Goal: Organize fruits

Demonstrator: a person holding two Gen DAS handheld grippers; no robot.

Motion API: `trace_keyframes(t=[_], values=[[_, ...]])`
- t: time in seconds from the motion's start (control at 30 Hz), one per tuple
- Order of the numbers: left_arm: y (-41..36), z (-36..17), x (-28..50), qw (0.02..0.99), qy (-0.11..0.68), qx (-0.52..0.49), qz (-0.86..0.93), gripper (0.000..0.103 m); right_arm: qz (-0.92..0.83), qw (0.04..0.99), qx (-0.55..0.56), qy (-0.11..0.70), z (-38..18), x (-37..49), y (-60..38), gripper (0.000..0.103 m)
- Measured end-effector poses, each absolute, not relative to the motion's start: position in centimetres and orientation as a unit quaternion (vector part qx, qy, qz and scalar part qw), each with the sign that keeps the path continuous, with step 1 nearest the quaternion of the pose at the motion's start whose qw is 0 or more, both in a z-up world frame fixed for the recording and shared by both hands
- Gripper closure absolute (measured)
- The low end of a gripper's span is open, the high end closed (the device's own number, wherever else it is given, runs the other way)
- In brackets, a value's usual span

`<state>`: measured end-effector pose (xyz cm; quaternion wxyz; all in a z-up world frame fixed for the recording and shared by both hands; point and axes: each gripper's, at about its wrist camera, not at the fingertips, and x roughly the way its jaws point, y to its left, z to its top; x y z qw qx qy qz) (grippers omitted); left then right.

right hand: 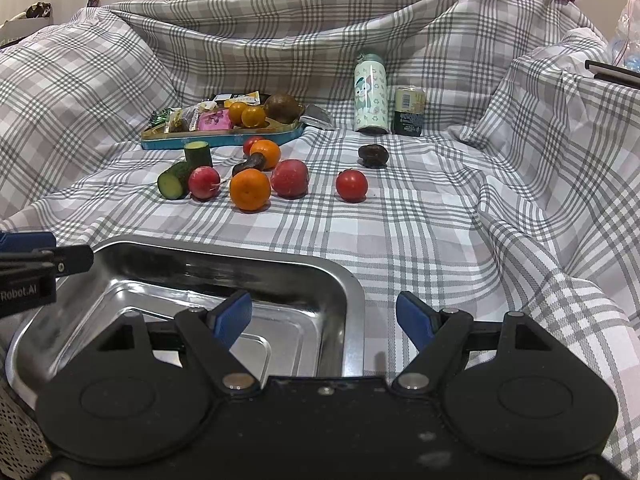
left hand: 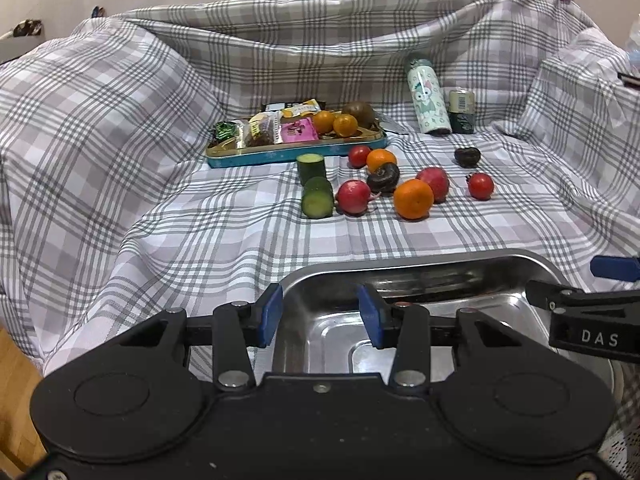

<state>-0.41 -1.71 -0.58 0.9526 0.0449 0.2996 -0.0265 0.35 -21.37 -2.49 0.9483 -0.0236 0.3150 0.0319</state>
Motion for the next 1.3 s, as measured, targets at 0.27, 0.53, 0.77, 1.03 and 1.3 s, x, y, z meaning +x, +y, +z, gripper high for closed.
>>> trace_keyframes(t=[0.27,0.53,0.77,1.03,1.3], values=[[-2.14,-0.67,-0.32,0.95,0.306,0.053,-0.036,0.052,0.032,0.948,-0.024,0.315,-2.49,0.36,-21.37,0.022],[-2.16,-0.72,-0.37,0.949,0.307,0.053,-0.038,0.052,0.032,0.948,-0.024,0.315,-2.5,0.38,-21.37,0.022],[-2.33,-0.79,-0.33,0.949,0.308,0.055,-0.039,0.052,0.033,0.948,-0.024,0.315,-2.55,0.37,-21.39,0.022],[-2.3,-0.76,-0.31,0.948,0.311,0.056,-0.041,0.052,0.033,0.948,-0.025,0.316,-2.56,0.34,-21.32,0.022],[-2.21,-0.82,-0.16,0.945,0.319,0.054,-0.039,0.052,0.034,0.946,-0.031,0.321,-2.62,0.36,-21.06,0.021]])
